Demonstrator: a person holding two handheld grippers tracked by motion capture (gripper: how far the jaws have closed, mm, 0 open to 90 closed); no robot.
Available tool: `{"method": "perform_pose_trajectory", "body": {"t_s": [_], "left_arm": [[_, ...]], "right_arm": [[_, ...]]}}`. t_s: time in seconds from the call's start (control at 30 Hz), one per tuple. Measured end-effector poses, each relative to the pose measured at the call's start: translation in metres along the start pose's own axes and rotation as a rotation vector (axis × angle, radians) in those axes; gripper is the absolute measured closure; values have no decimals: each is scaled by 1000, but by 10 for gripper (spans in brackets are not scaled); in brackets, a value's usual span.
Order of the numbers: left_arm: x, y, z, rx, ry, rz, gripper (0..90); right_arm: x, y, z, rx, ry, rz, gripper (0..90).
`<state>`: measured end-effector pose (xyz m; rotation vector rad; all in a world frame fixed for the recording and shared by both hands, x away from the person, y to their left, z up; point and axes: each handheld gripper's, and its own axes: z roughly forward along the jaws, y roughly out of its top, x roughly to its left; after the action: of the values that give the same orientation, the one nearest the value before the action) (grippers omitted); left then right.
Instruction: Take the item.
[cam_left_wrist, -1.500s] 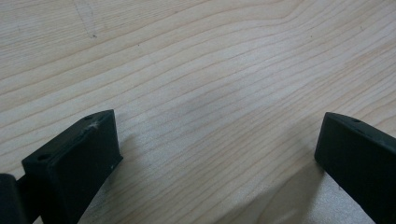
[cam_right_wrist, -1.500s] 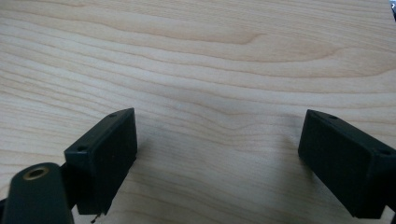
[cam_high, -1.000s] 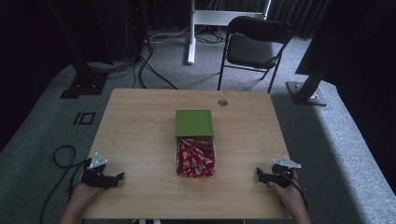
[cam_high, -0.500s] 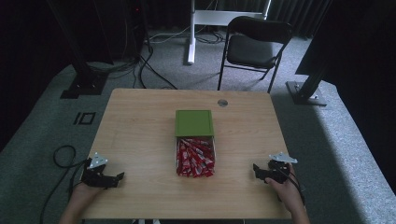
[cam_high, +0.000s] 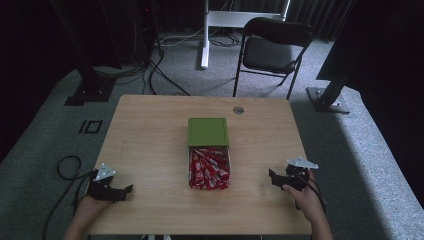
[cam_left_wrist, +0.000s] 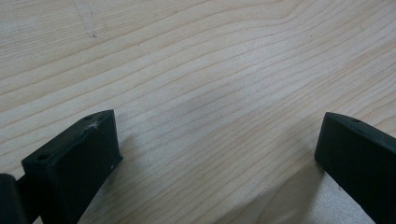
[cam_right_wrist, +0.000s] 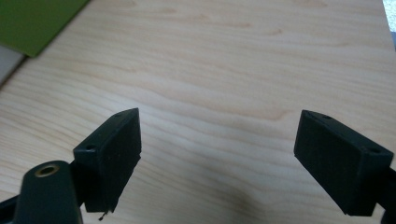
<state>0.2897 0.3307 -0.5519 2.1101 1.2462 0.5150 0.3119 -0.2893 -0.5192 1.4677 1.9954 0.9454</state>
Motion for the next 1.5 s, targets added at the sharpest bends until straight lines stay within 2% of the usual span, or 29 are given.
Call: {"method": "perform_pose_trajectory", "body": {"t_s": [0.6, 0.9, 1.5], "left_arm": [[0, 0, 0, 1, 0, 0, 6], [0, 0, 0, 0, 0, 0, 7], [0, 0, 0, 1, -1, 0, 6]], "right_arm": [[15, 31, -12, -61, 49, -45, 162], [35, 52, -14, -89, 91, -98, 163], [66, 76, -13, -122, 163, -140, 181]]}}
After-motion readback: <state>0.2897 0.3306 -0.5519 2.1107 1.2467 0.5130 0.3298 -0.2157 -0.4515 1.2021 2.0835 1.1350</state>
